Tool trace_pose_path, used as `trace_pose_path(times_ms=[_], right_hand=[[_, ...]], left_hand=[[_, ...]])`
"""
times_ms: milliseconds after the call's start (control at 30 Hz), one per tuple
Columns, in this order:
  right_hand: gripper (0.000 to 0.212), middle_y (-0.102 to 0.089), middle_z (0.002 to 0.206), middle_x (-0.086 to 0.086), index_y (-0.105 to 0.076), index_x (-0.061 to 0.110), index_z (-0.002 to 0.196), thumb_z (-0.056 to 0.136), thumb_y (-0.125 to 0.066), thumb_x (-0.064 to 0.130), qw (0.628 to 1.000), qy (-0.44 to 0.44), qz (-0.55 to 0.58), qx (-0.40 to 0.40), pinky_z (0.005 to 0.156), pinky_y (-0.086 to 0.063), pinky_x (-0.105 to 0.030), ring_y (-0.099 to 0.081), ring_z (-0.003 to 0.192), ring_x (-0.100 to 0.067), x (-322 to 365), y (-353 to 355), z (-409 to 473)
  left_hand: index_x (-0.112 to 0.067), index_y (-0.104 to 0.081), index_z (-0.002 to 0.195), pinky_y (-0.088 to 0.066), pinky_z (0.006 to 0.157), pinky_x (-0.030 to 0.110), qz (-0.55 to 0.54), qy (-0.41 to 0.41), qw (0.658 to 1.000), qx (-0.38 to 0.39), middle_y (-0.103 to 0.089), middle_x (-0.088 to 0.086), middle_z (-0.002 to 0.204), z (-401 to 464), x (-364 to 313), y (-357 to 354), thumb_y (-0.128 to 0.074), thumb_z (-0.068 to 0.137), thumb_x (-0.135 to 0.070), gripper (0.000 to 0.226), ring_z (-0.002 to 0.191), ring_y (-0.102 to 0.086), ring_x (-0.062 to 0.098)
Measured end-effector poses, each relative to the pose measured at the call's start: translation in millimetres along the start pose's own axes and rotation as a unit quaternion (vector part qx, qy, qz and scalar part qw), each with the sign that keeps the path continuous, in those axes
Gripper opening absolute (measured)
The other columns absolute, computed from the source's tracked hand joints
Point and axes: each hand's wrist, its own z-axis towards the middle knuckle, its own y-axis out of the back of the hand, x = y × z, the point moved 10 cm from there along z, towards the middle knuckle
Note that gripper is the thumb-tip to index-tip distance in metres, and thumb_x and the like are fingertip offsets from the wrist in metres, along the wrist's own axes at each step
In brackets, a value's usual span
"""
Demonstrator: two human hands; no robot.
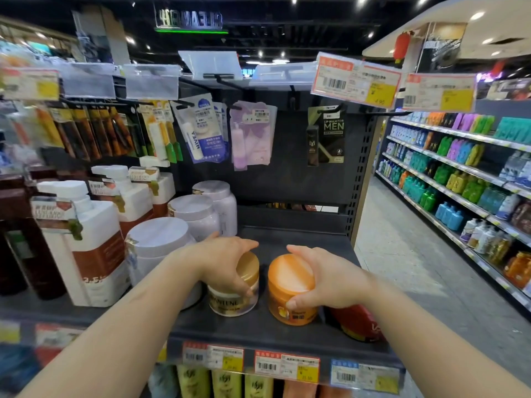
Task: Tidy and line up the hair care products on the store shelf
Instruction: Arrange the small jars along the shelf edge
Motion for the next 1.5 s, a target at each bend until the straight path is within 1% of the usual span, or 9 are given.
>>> trace_pose_path(times_ms=[133, 267, 400, 567, 700, 800, 933, 1133, 1500], right_hand=[[0.112, -0.028, 0.152, 0.006, -0.01, 0.046, 0.145, 0.055, -0.071, 0.073, 1.0, 0.008, 0.025, -0.005, 0.106, -0.038, -0.041, -0.034, 0.134, -0.02, -2, -1, 1], [0.115, -0.03, 0.151, 0.006, -0.011, 0.045, 0.146, 0.052, -0.072, 0.074, 0.999, 0.019, 0.041, -0.012, 0.107, -0.037, -0.039, -0.034, 0.134, -0.018, 1, 0, 5], [0.115, -0.025, 0.154, 0.006, -0.009, 0.043, 0.147, 0.057, -0.075, 0.068, 0.997, 0.03, 0.066, -0.004, 0.11, -0.034, -0.04, -0.03, 0.137, -0.017, 2, -1, 4], [0.108, -0.024, 0.155, 0.011, -0.016, 0.041, 0.148, 0.06, -0.07, 0.073, 0.998, 0.001, 0.06, 0.004, 0.104, -0.028, -0.026, -0.027, 0.14, -0.013, -25, 23, -21], [0.102, -0.028, 0.152, 0.009, -0.022, 0.046, 0.144, 0.059, -0.073, 0.071, 0.994, -0.067, -0.03, 0.082, 0.102, -0.04, -0.036, -0.035, 0.135, -0.021, -50, 29, -41], [0.104, -0.029, 0.15, 0.01, -0.022, 0.045, 0.144, 0.058, -0.078, 0.065, 0.987, -0.069, -0.059, 0.13, 0.101, -0.042, -0.039, -0.035, 0.133, -0.022, -50, 18, -49], [0.102, -0.033, 0.146, 0.009, -0.024, 0.044, 0.143, 0.059, -0.079, 0.061, 0.99, -0.049, -0.084, 0.101, 0.097, -0.044, -0.038, -0.037, 0.13, -0.021, -51, 18, -47], [0.098, -0.038, 0.143, 0.009, -0.028, 0.042, 0.142, 0.059, -0.077, 0.063, 0.996, -0.033, -0.064, 0.06, 0.094, -0.042, -0.034, -0.039, 0.127, -0.019, -52, 20, -39], [0.104, -0.033, 0.145, 0.007, -0.019, 0.045, 0.144, 0.058, -0.074, 0.069, 0.991, -0.044, -0.076, 0.1, 0.096, -0.046, -0.038, -0.037, 0.129, -0.022, -54, 15, -33]], left_hand=[[-0.034, -0.012, 0.152, -0.031, 0.112, 0.039, -0.031, -0.008, 0.999, 0.004, -0.026, -0.005, 0.158, 4, -2, -1, -0.075, 0.064, -0.067, 0.113, 0.142, -0.03, 0.021], [-0.036, -0.014, 0.152, -0.03, 0.113, 0.037, -0.063, -0.039, 0.997, -0.008, -0.024, -0.006, 0.159, 12, -16, 3, -0.071, 0.064, -0.072, 0.111, 0.143, -0.028, 0.018], [-0.036, -0.015, 0.152, -0.03, 0.115, 0.042, -0.06, -0.034, 0.997, 0.027, -0.025, -0.006, 0.159, 17, -18, -10, -0.067, 0.064, -0.076, 0.11, 0.143, -0.028, 0.019], [-0.037, -0.015, 0.152, -0.026, 0.116, 0.045, -0.054, -0.047, 0.997, -0.001, -0.027, -0.005, 0.158, 20, -33, -3, -0.065, 0.065, -0.077, 0.108, 0.142, -0.029, 0.021], [-0.038, -0.017, 0.151, -0.009, 0.117, 0.049, -0.031, -0.053, 0.998, 0.005, -0.028, -0.006, 0.158, 26, -57, -5, -0.064, 0.066, -0.078, 0.105, 0.144, -0.024, 0.023], [-0.036, -0.02, 0.151, -0.015, 0.116, 0.046, -0.041, -0.05, 0.998, 0.013, -0.032, -0.005, 0.155, 27, -63, -8, -0.066, 0.067, -0.075, 0.103, 0.141, -0.028, 0.021], [-0.035, -0.022, 0.15, -0.019, 0.115, 0.045, -0.044, -0.047, 0.998, 0.01, -0.034, -0.005, 0.153, 25, -62, -6, -0.067, 0.066, -0.074, 0.103, 0.139, -0.031, 0.02], [-0.036, -0.021, 0.151, -0.008, 0.117, 0.044, -0.054, -0.036, 0.998, 0.011, -0.03, -0.006, 0.156, 19, -64, -6, -0.066, 0.069, -0.072, 0.101, 0.144, -0.02, 0.022], [-0.04, -0.018, 0.15, -0.008, 0.117, 0.045, -0.075, -0.028, 0.996, 0.025, -0.025, -0.008, 0.158, 15, -66, -10, -0.07, 0.067, -0.07, 0.103, 0.147, -0.01, 0.021]])
